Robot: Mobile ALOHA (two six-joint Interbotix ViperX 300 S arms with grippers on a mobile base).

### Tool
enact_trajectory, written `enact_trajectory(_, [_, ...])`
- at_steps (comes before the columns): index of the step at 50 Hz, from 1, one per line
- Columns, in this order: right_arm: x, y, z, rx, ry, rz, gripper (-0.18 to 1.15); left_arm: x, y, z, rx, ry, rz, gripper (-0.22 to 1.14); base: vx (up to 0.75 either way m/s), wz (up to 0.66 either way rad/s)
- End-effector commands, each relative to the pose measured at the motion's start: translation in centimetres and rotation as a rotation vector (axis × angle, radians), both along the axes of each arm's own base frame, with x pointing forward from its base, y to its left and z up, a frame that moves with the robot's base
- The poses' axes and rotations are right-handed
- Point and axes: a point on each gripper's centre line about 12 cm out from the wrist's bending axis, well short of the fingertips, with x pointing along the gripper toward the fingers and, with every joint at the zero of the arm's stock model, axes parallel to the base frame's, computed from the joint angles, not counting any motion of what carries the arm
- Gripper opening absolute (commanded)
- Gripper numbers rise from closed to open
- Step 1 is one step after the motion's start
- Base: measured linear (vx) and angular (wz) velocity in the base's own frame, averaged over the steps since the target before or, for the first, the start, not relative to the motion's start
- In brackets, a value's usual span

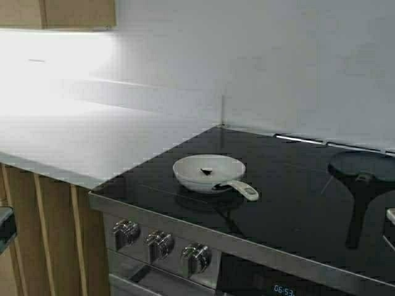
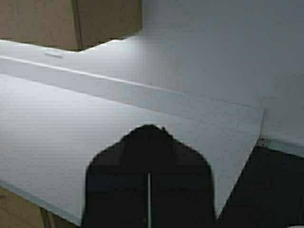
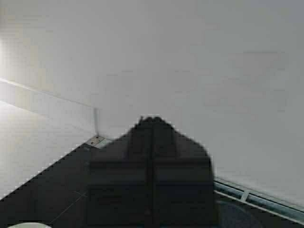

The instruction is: Wash the pan

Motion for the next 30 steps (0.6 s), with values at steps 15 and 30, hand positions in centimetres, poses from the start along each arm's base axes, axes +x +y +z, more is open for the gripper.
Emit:
enact_trajectory(15, [0.1, 0.1, -0.6, -0.003, 0.011, 0.006, 0.07, 1.0, -1.3, -1.1, -0.176, 0.081, -0.075, 1.09, 0.0, 0.0])
enact_trajectory(30, [0.1, 0.1, -0.8, -0.003, 0.015, 0.006, 0.07, 3.5, -7.7, -5.5, -0.369, 0.293, -0.304, 0.99, 0.0, 0.0])
